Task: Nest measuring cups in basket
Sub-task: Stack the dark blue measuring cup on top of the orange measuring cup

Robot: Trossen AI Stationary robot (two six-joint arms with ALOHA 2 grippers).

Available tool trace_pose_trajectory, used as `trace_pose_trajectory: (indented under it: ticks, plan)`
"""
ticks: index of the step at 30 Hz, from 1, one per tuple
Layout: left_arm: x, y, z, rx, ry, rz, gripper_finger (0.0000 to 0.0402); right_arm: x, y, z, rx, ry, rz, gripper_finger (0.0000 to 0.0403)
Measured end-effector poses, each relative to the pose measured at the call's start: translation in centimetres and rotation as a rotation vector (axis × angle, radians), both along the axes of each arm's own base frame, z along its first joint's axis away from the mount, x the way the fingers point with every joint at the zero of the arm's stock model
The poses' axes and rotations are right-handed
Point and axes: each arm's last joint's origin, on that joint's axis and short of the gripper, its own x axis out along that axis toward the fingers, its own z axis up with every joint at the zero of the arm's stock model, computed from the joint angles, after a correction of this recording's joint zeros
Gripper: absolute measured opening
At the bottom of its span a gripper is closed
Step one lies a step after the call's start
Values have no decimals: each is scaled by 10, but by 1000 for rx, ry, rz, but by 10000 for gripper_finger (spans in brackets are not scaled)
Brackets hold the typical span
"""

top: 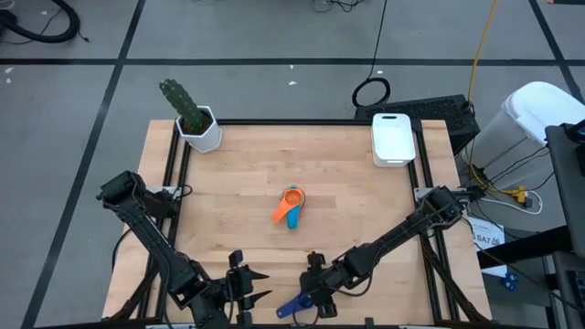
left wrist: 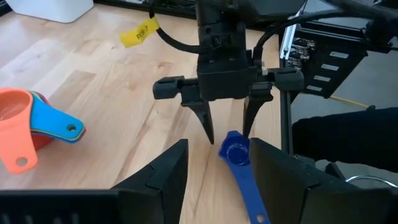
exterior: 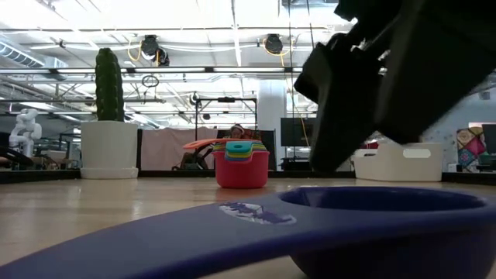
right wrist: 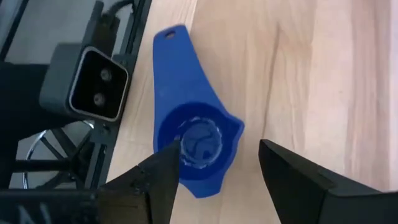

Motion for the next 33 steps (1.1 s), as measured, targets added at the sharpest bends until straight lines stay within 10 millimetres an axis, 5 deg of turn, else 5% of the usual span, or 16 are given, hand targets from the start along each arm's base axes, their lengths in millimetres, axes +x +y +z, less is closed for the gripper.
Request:
trace_pose_trajectory:
  ticks: [9, 16, 20, 25, 33]
  plan:
    - [0, 0, 0, -15, -4, 8, 175, 3, 2, -25, -18, 50, -14, 210]
    - [0, 0, 0, -17, -4, 9, 175, 2, -2, -26, -104, 42, 31, 199]
    - [0, 0, 0, -17, -4, 9, 175, 0, -9, -25, -175, 55, 68, 140]
    - [0, -1, 0, -18, -5, 7, 175, -3, -17, -26, -261, 104, 133, 19]
    - [0, -1, 0, -24, -7, 10, 175, -9, -36, -14, -513, 100, 163, 3]
